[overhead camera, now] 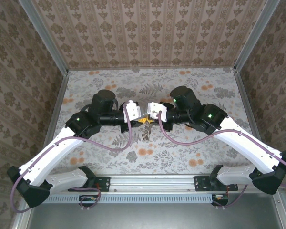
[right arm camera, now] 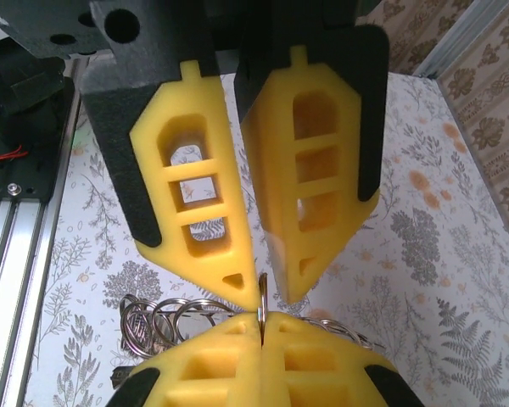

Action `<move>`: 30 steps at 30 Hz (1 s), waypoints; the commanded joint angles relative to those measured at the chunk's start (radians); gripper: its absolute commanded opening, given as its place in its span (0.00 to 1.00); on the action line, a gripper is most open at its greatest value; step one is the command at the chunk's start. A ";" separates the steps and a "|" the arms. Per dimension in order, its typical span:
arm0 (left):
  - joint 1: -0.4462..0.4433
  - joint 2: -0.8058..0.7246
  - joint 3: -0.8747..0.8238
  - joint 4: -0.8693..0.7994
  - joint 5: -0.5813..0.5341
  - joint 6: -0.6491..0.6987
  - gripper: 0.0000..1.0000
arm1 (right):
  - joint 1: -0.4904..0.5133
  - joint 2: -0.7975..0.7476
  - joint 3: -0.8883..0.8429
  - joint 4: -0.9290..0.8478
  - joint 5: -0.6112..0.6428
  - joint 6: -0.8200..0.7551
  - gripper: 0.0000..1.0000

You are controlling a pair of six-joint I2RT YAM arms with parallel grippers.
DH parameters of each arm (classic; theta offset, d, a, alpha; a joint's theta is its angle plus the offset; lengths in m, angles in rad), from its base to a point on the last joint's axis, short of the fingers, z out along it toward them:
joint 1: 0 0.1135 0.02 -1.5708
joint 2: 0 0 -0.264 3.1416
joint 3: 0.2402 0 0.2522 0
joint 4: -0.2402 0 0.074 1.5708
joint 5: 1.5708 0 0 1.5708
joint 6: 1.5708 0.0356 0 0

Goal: Put the keys on the keyring

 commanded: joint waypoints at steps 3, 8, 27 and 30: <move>-0.006 0.000 -0.018 -0.017 -0.011 0.018 0.00 | 0.005 -0.024 0.014 0.051 -0.058 0.006 0.00; -0.005 -0.018 -0.025 0.019 0.029 0.007 0.00 | 0.005 -0.030 0.008 0.060 -0.062 0.017 0.01; 0.124 -0.119 -0.077 0.211 0.334 -0.146 0.00 | 0.004 -0.050 -0.046 0.097 -0.046 0.051 0.17; 0.139 -0.126 -0.087 0.236 0.362 -0.166 0.00 | 0.003 -0.051 -0.039 0.097 -0.059 0.057 0.16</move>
